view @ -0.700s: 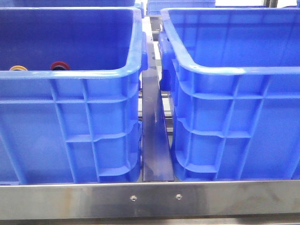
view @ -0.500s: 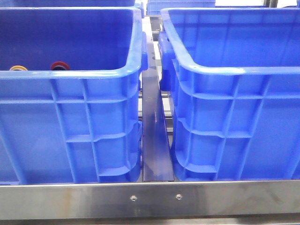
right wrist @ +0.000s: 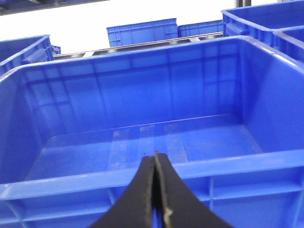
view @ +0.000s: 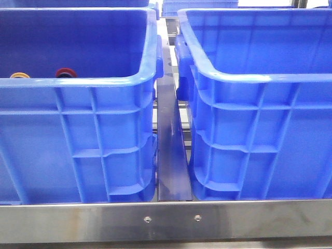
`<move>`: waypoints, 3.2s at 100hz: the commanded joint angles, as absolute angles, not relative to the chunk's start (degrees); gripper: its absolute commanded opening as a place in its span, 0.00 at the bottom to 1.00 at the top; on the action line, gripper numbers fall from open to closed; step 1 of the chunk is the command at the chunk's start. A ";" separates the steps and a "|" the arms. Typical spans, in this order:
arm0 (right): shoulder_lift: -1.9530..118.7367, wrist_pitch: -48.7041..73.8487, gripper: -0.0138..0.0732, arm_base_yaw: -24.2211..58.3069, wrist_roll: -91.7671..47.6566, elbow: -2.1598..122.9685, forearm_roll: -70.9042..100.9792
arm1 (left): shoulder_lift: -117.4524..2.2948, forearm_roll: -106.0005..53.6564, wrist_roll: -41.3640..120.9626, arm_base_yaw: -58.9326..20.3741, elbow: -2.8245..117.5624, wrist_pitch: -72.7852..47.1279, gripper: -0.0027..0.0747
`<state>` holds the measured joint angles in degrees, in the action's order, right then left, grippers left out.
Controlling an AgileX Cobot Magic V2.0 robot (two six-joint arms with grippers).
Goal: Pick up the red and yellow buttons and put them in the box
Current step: 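Lower the left gripper into the button bin toward a red-capped button, then grasp the red-capped button with the left gripper and lift it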
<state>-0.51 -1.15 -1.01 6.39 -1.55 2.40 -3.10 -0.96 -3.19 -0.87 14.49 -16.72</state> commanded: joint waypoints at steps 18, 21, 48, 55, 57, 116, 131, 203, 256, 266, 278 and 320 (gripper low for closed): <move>-2.06 -6.18 0.08 -0.99 6.15 -0.46 2.03 | -19.96 -1.47 -3.15 -0.78 35.44 -28.11 0.01; -2.06 -6.18 0.08 -0.99 6.15 -0.46 2.03 | -22.80 -1.47 -3.15 -0.78 38.33 -30.78 0.01; -2.06 -6.18 0.08 -0.99 6.15 -0.46 2.03 | -43.01 -1.47 -3.15 -0.78 54.59 -42.52 0.01; -2.06 -6.18 0.08 -0.99 6.15 -0.46 2.03 | -46.95 -1.24 -3.15 -0.78 56.19 -42.39 0.01; -2.06 -6.18 0.08 -0.99 6.15 -0.46 2.03 | -48.02 -1.24 -3.15 -0.78 56.40 -42.11 0.01; -2.06 -6.18 0.08 -0.99 6.15 -0.46 2.03 | -62.31 -1.34 -3.12 -0.78 57.11 -40.43 0.08; -2.06 -6.18 0.08 -0.99 6.15 -0.46 2.03 | -62.42 -1.34 -3.12 -0.78 57.11 -40.01 0.43; -2.06 -6.18 0.08 -0.99 6.15 -0.46 2.03 | -72.38 -8.50 -2.78 -13.10 60.54 -31.93 0.78; -2.06 -6.18 0.08 -0.99 6.15 -0.46 2.03 | -93.34 -9.47 -2.78 -13.65 77.01 -32.66 0.78; -2.06 -6.18 0.08 -0.99 6.15 -0.46 2.03 | -96.11 -9.59 -2.78 -13.65 78.27 -32.76 0.78; -2.06 -6.18 0.08 -0.99 6.15 -0.46 2.03 | -98.80 -9.59 -2.78 -13.65 79.22 -32.33 0.78; -2.06 -6.18 0.08 -0.99 6.15 -0.46 2.03 | -102.25 -10.39 -2.78 -13.65 79.26 -31.18 0.57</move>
